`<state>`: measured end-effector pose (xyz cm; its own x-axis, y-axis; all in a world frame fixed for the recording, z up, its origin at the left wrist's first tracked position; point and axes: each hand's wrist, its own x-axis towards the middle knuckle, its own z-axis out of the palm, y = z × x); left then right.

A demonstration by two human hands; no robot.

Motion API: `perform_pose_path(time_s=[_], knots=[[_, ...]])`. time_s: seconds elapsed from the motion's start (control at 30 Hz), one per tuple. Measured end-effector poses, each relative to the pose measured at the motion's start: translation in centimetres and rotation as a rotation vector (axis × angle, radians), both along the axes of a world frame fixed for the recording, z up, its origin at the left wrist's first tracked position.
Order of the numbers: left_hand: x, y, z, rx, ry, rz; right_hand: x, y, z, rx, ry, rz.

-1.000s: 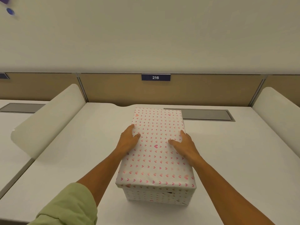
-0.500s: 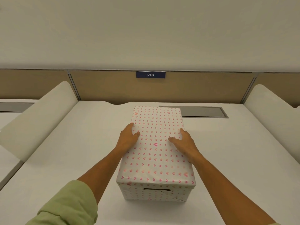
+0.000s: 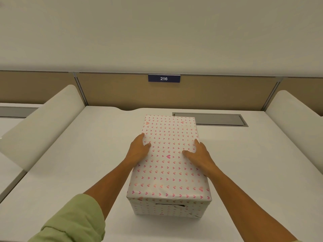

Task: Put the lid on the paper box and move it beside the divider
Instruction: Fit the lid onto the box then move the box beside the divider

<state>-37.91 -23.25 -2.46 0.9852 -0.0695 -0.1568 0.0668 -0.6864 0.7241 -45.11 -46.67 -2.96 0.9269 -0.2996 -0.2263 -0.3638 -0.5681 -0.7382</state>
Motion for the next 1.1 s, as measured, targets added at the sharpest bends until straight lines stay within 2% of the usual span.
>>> perform_pose_path(time_s=[0.1, 0.23, 0.37, 0.6, 1.1], knots=[[0.2, -0.2, -0.1, 0.129, -0.050, -0.046, 0.3, 0.2, -0.1, -0.139, 0.020, 0.027], [0.4, -1.2, -0.1, 0.396, -0.268, -0.219, 0.9, 1.1, 0.2, -0.425, -0.069, 0.134], [0.1, -2.6, -0.8, 0.542, -0.321, -0.384, 1.4, 1.8, -0.2, -0.582, -0.079, 0.278], [0.2, -2.9, -2.1, 0.651, -0.301, -0.396, 1.8, 1.6, -1.9, -0.672, -0.044, 0.299], [0.6, -2.7, -4.5, 0.673, -0.344, -0.380, 2.0, 1.9, -3.6, -0.795, -0.060, 0.309]])
